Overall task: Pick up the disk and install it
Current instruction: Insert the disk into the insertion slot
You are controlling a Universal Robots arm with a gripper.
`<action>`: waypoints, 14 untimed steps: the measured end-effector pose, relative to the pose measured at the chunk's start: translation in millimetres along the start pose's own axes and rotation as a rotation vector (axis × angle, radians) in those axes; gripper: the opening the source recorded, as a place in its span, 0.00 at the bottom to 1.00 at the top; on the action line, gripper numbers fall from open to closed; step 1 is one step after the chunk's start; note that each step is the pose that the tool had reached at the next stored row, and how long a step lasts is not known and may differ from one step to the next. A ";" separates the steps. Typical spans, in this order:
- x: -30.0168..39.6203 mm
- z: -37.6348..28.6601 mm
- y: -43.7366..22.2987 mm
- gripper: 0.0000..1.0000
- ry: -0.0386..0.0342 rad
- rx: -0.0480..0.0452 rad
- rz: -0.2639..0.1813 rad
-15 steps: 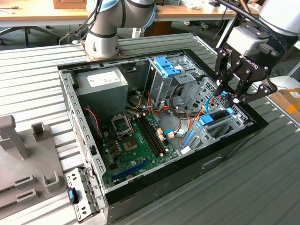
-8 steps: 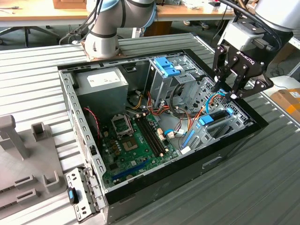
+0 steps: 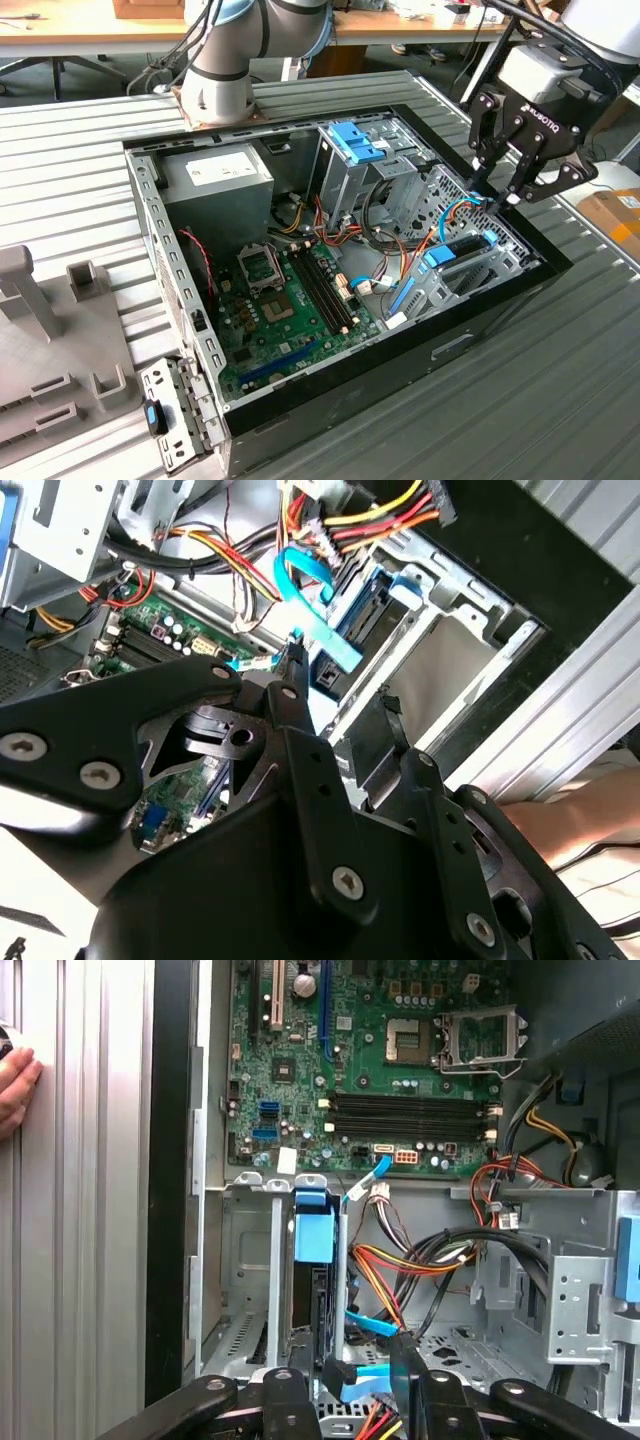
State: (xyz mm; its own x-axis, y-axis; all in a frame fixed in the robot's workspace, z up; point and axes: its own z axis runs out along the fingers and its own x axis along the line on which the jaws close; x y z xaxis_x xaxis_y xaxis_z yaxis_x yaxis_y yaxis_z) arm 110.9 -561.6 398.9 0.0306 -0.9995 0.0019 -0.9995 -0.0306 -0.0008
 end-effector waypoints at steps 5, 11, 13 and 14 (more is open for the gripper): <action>-0.3 0.3 -14.4 0.44 0.0001 -0.0010 -0.015; -0.7 0.4 -22.3 0.44 0.0000 -0.0018 -0.025; -0.8 0.4 -22.5 0.44 0.0000 -0.0018 -0.027; -1.1 0.4 -23.2 0.44 -0.0001 -0.0018 -0.035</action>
State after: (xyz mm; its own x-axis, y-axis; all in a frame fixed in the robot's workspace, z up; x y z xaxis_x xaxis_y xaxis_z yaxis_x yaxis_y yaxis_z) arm 134.1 -559.8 398.5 0.0656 -0.9978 0.0018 -0.9978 -0.0656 0.0011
